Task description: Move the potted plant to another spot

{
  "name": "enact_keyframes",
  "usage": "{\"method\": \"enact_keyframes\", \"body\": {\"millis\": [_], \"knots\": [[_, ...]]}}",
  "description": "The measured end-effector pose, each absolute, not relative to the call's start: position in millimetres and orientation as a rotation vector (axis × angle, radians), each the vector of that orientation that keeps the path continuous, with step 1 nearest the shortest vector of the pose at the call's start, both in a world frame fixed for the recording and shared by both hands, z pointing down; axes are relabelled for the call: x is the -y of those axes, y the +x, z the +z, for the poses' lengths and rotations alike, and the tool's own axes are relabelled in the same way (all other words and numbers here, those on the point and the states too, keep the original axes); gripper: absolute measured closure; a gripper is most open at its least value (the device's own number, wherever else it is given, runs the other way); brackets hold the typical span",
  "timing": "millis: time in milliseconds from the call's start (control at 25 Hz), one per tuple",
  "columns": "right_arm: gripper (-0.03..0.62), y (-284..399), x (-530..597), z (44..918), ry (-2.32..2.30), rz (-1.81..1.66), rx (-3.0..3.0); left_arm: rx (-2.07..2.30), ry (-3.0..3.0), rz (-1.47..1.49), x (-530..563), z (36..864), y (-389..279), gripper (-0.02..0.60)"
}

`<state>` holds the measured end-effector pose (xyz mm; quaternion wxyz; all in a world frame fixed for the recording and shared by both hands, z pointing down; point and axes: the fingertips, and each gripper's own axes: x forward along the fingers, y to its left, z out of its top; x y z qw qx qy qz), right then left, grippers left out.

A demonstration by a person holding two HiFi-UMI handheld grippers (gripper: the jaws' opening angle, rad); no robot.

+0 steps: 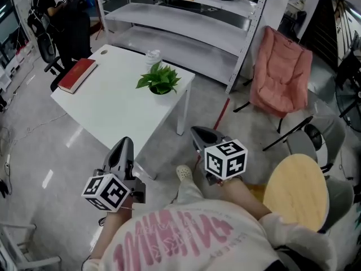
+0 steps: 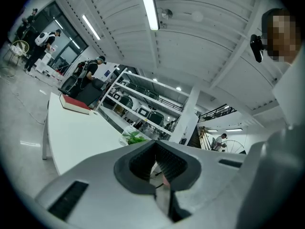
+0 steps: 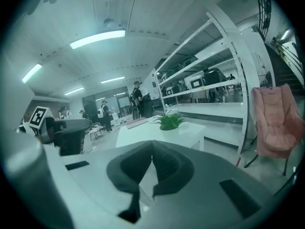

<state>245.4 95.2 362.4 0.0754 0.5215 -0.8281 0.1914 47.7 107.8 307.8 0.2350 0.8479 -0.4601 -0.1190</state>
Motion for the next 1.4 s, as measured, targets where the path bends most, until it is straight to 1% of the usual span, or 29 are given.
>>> {"method": "enact_keyframes", "body": {"millis": [400, 600, 760, 1080, 1400], "knots": [[0.588, 251, 18, 352, 1.439, 0.520, 2.553, 1.359, 2.282, -0.365, -18, 301, 55, 0.578], [0.588, 259, 68, 355, 1.399, 0.551, 2.575, 1.413, 2.230, -0.343, 24, 311, 55, 0.578], [0.588, 268, 90, 381, 1.352, 0.593, 2.549, 1.440, 2.162, -0.288, 43, 336, 56, 0.578], [0.588, 274, 123, 442, 1.246, 0.808, 2.520, 1.539, 2.013, -0.189, 67, 391, 46, 0.578], [0.588, 262, 136, 478, 1.077, 0.832, 2.566, 1.572, 1.858, -0.194, 74, 425, 37, 0.578]]}}
